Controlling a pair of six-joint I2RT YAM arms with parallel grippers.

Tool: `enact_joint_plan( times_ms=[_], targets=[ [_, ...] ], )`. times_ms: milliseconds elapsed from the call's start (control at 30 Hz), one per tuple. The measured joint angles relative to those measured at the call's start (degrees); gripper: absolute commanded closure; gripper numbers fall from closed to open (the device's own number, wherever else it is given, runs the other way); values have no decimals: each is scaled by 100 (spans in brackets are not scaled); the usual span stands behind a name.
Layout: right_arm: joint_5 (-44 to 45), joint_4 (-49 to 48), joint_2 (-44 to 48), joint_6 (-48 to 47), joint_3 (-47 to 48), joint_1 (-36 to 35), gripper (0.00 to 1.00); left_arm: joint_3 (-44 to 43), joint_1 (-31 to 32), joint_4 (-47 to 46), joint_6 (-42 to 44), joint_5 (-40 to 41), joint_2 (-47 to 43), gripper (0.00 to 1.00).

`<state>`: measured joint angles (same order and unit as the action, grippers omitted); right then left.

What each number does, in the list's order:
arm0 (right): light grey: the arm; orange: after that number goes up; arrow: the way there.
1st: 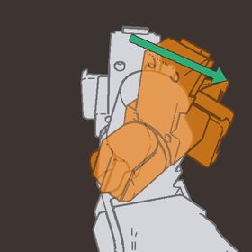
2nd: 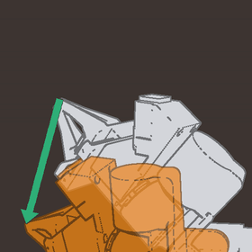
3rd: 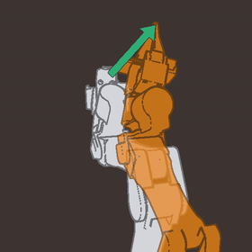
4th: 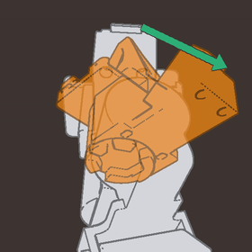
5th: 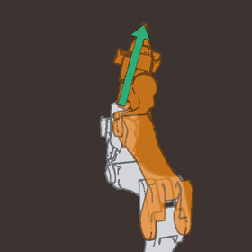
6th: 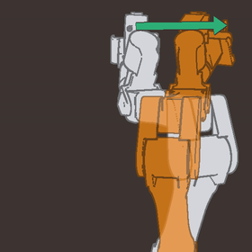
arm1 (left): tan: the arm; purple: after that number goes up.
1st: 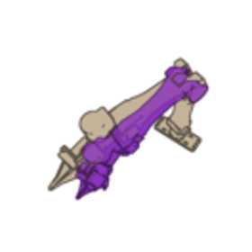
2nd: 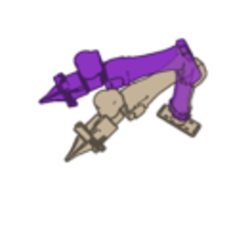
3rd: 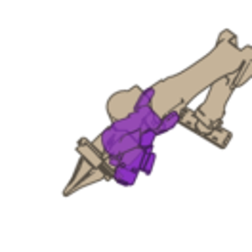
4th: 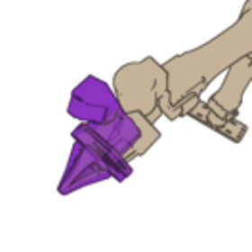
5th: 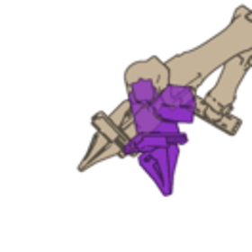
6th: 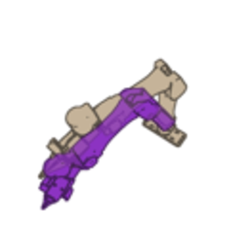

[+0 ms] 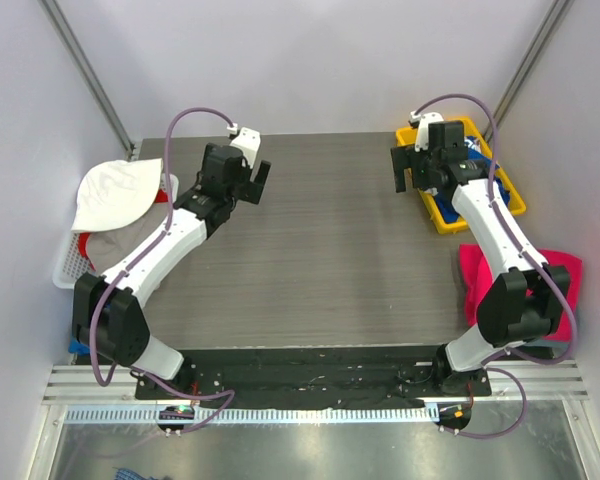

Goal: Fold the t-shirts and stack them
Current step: Neatly place the folded tshirt to the corner

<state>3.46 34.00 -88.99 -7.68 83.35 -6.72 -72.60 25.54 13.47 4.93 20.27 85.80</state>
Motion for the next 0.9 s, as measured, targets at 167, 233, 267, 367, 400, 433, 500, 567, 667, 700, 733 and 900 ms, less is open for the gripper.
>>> enact_joint_plan(
  times_ms=[167, 233, 267, 367, 400, 433, 500, 567, 667, 700, 733, 900],
  targets=[
    [173, -227, -2, 87, 2, -186, 0, 136, 0, -81, -20, 22, -17, 0],
    [210, -278, -2, 101, 2, -186, 0, 160, 0, -96, -28, 24, -17, 0],
    [238, -315, -2, 103, 2, -195, 0, 166, 0, -103, -31, 26, -17, 0],
    [321, -376, -2, 114, 2, -212, 0, 170, 0, -118, -46, 24, -17, 0],
    [348, -400, -2, 118, 0, -214, 0, 170, 0, -127, -50, 24, -17, 0],
    [361, -420, 0, 122, 0, -214, 0, 170, 0, -129, -50, 24, -17, 0],
    [400, -468, 0, 136, -9, -219, 0, 170, 0, -129, -50, 24, -17, 0],
    [422, -538, 2, 157, -35, -219, 0, 170, 0, -129, -50, 24, -17, 0],
    [439, -599, 2, 184, -79, -219, 0, 170, 0, -129, -66, 24, -17, 0],
    [439, -610, 2, 186, -85, -219, 0, 177, 0, -136, -79, 22, -17, 0],
    [442, -614, 2, 186, -87, -219, 0, 190, 0, -149, -101, 22, -22, 0],
    [439, -656, 2, 186, -87, -223, 0, 352, 0, -247, -153, 24, -101, 0]
  ],
)
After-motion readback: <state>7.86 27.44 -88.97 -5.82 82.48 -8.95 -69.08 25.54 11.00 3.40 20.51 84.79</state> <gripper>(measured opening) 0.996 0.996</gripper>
